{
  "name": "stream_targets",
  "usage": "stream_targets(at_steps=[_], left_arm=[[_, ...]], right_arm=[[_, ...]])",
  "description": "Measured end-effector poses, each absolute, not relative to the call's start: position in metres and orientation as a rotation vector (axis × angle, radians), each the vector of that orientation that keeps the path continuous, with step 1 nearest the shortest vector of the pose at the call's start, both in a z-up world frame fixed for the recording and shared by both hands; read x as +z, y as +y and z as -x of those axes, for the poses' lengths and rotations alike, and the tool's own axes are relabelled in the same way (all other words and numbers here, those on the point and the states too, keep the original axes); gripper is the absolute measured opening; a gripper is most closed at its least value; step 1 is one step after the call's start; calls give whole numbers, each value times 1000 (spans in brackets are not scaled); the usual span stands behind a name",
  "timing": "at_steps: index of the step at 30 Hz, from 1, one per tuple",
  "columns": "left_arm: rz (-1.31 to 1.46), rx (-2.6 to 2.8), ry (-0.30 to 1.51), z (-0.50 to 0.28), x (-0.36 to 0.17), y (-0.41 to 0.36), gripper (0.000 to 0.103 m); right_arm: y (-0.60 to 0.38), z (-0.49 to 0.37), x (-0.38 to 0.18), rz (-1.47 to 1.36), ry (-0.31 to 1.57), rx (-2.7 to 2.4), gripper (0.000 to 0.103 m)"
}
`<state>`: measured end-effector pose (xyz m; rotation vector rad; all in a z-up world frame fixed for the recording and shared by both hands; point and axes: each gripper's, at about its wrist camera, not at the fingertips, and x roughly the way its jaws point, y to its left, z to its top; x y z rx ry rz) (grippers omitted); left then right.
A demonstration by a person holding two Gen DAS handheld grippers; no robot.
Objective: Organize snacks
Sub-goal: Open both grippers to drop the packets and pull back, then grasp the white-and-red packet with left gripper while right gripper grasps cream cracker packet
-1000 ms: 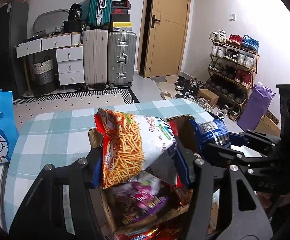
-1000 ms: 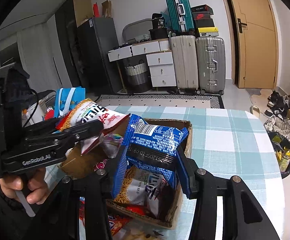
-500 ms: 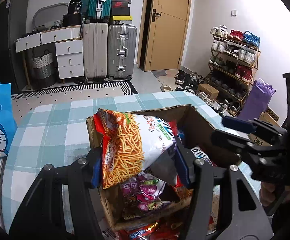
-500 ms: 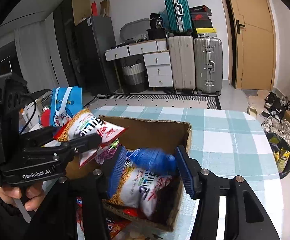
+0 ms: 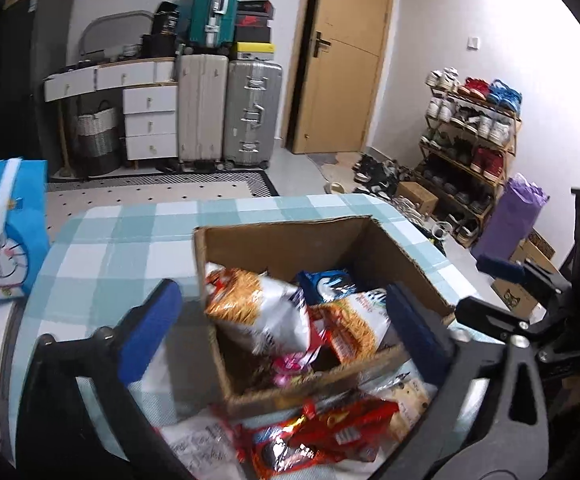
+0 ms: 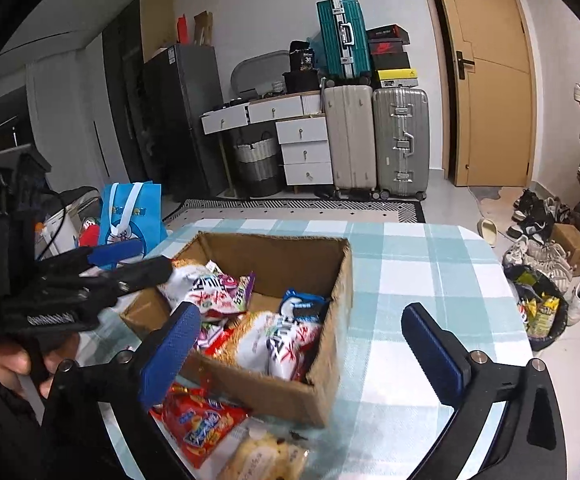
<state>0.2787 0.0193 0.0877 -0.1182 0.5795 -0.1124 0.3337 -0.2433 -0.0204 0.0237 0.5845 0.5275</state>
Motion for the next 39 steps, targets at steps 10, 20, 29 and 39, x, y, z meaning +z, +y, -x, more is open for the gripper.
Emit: stream_targets(at_steps=[10, 20, 29, 39], left_arm=[[86, -50, 603, -208, 72, 35, 103], [47, -11, 661, -180, 42, 46, 103], [70, -8, 701, -192, 35, 49, 103], [54, 7, 760, -202, 20, 52, 103]], right_arm=[[-253, -305, -50, -27, 658, 510, 102], [-252, -290, -64, -10, 703, 489, 102], [-239, -289, -74, 12, 750, 510, 102], [-232, -294, -91, 45, 822, 510, 102]])
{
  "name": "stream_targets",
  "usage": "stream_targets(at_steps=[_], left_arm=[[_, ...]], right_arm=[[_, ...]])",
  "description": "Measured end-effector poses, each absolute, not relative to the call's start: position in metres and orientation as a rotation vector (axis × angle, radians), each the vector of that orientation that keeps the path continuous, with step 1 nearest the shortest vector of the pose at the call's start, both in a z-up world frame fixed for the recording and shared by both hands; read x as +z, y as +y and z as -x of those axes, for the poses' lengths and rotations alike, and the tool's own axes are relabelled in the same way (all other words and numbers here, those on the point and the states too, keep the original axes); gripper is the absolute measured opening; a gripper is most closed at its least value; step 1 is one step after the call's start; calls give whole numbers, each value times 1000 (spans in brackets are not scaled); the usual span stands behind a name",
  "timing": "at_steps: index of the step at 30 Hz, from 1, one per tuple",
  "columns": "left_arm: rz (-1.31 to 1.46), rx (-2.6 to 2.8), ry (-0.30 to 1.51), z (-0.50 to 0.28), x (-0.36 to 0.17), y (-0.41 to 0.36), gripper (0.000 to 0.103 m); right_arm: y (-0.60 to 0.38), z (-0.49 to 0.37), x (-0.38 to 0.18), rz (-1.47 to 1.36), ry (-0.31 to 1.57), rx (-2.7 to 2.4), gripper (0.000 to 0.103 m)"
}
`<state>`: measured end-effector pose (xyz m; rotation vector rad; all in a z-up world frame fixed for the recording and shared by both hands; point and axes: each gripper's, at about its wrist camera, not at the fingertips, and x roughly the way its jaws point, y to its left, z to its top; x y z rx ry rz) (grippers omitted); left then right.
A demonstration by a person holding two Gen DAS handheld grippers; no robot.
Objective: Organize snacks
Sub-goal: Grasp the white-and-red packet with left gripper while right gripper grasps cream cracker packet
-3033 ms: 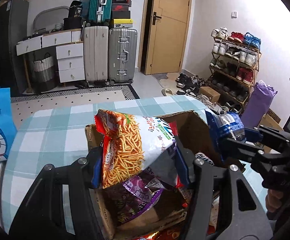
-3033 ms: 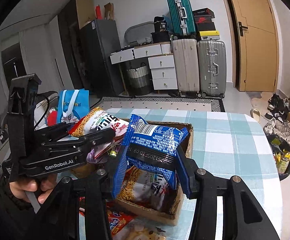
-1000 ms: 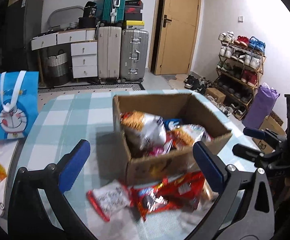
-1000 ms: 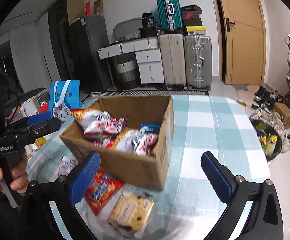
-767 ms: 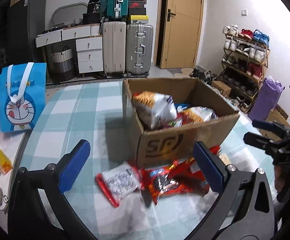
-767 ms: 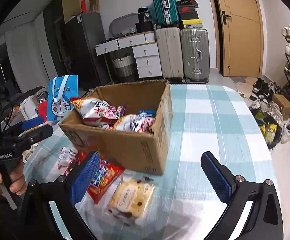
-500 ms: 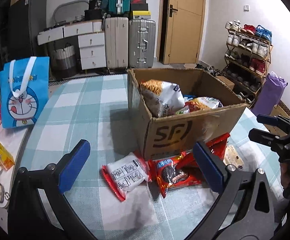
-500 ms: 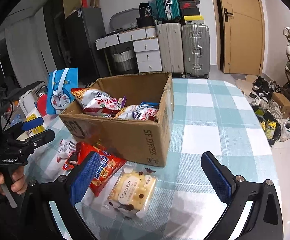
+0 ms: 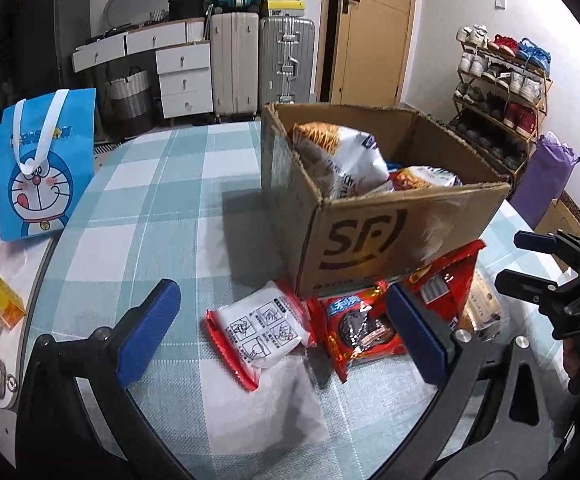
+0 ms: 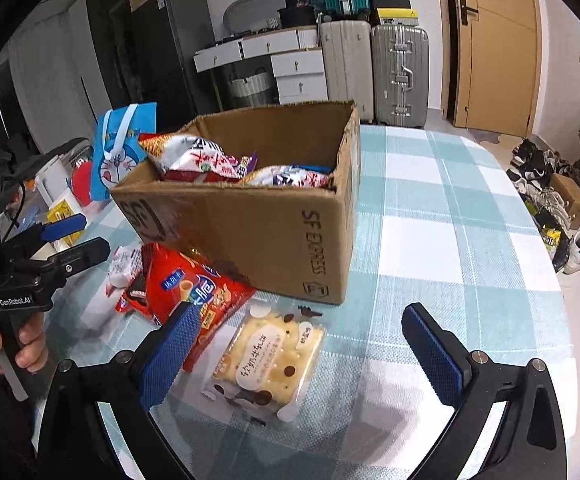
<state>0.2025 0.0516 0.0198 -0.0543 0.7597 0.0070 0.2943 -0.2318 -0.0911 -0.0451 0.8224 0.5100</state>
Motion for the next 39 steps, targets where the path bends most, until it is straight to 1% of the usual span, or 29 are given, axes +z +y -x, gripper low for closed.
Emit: stream_targets(at_steps=[17, 26, 39], left_arm=[[27, -8, 798, -208, 3, 51, 103], [9, -8, 819, -212, -3, 49, 103], [18, 68, 861, -217, -12, 71, 103]], right_arm=[[-207, -293, -124, 148, 921, 530, 102], [-212, -299, -133, 186, 970, 502, 102], [-206, -293, -131, 226, 951, 514, 102]])
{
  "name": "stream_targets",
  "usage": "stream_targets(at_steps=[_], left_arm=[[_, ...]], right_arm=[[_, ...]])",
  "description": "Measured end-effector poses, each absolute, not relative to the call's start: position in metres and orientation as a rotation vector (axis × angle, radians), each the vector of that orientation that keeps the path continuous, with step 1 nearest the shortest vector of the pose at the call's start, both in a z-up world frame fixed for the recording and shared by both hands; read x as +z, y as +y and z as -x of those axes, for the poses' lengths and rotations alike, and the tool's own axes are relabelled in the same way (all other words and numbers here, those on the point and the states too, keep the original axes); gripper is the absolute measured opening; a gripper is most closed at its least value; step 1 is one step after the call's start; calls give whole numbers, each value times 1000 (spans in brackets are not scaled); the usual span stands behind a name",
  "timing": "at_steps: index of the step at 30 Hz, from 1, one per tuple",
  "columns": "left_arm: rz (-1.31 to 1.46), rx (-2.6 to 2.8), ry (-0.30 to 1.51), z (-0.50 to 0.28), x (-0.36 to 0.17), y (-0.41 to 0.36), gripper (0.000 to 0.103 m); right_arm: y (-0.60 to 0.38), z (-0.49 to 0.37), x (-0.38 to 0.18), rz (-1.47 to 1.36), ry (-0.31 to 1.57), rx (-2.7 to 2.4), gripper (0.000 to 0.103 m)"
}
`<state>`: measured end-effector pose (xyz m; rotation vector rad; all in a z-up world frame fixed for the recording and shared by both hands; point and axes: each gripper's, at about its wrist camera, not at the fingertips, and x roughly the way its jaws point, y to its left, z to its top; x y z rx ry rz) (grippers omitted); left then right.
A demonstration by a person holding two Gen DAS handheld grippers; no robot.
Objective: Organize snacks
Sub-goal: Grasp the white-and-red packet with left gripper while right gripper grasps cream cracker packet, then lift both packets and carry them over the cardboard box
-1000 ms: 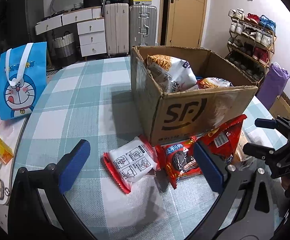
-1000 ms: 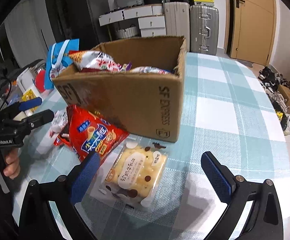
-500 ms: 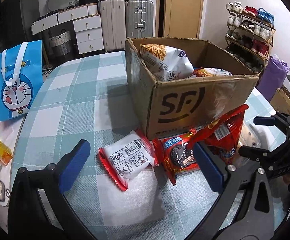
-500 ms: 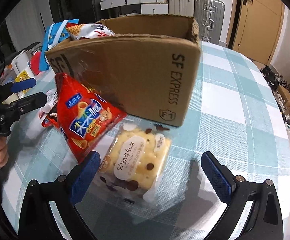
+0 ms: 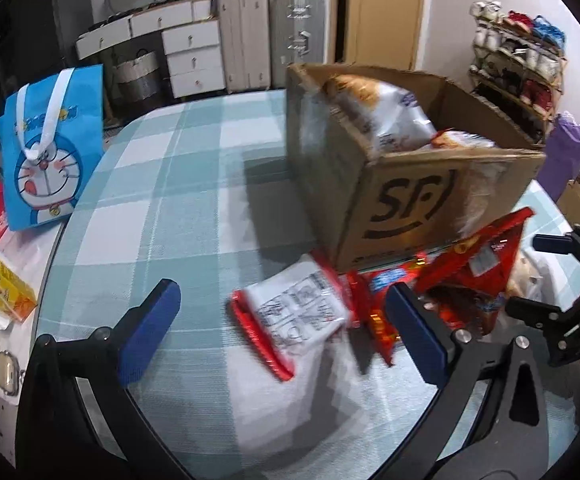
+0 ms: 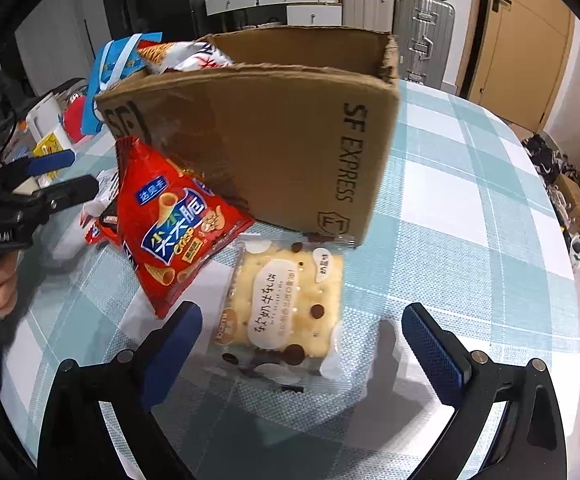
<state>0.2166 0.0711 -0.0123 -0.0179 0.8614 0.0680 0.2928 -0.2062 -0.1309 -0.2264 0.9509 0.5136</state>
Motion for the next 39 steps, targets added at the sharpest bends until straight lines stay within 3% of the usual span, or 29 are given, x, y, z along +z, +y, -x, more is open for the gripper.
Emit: stream_targets(at_steps=[3, 10, 28, 30, 34, 39], left_arm=[[58, 85, 886, -220, -18, 80, 103], [135, 103, 926, -228, -33, 92, 103], [213, 153, 928, -231, -44, 108, 102], [187, 135, 926, -231, -43, 102, 98], [145, 94, 943, -233, -48, 92, 75], [154, 59, 925, -231, -46, 89, 57]], right_arm=[[-205, -292, -131, 242, 945, 502, 101], [-207, -293, -134, 237, 956, 516, 85], [-204, -290, -137, 252, 961, 533, 83], [-204, -290, -137, 253, 961, 533, 83], [-203, -289, -137, 257, 960, 543, 78], [-201, -287, -135, 266, 957, 558, 72]])
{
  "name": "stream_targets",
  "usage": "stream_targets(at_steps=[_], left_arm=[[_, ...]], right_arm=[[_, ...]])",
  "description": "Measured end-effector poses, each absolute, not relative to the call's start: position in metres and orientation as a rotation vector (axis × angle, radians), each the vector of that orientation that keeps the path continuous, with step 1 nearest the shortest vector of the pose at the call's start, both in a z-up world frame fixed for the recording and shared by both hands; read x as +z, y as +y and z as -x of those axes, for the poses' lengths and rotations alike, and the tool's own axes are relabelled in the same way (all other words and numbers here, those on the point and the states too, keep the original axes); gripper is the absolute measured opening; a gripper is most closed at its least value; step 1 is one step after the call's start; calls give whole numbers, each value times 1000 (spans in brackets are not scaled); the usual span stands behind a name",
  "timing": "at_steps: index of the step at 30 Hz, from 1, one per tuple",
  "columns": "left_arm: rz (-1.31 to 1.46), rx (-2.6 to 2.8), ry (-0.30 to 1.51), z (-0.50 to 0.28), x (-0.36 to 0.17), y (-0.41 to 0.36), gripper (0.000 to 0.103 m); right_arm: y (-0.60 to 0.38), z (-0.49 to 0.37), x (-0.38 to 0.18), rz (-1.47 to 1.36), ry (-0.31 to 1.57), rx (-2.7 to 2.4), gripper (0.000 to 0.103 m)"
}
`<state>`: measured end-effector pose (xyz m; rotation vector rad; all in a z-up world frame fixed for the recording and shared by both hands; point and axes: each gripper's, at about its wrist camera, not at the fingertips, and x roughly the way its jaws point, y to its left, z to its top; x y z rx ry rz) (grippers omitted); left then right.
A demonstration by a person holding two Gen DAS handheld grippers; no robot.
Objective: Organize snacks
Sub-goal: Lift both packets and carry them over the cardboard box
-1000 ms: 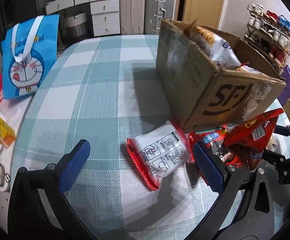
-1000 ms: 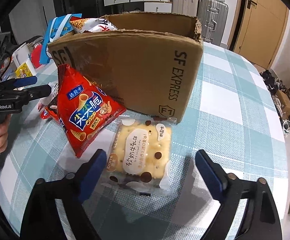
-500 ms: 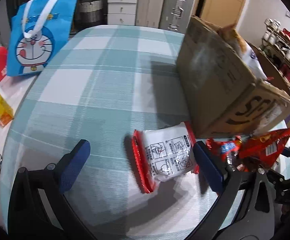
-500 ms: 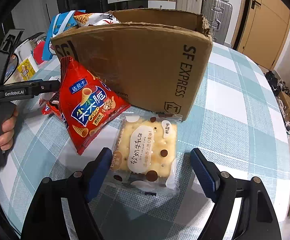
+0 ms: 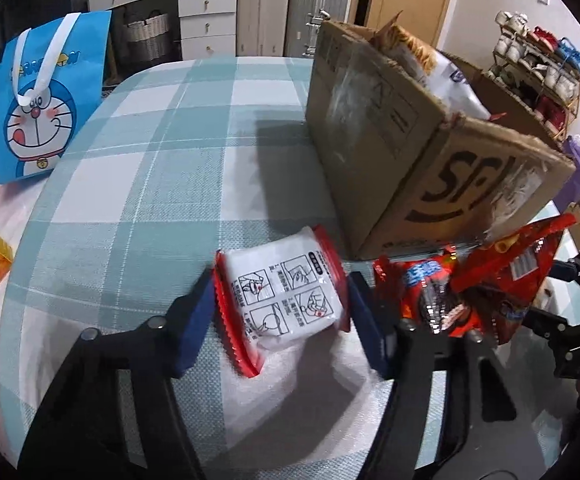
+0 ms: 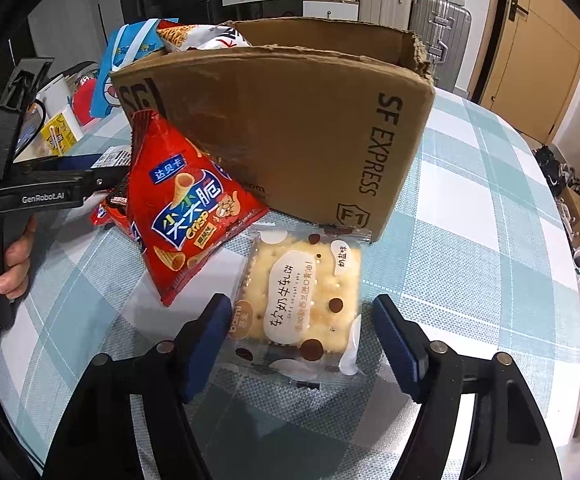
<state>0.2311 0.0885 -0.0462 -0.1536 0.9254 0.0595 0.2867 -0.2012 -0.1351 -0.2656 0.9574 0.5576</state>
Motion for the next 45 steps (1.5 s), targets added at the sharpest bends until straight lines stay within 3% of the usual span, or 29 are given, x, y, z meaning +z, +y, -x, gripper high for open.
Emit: stream_targets(at_steps=[5, 17, 20, 45], left_arm=[[161, 43, 896, -226, -39, 88, 52], [167, 32, 818, -212, -9, 87, 52], [166, 30, 804, -209, -2, 86, 52], [146, 0, 700, -184, 42, 75, 52]], right_arm=[[-200, -285, -134, 273, 956, 571, 67], [-203, -280, -130, 279, 951, 588, 67], [-205, -280, -129, 265, 939, 598, 59], [-231, -269, -79, 195, 817, 640, 58]])
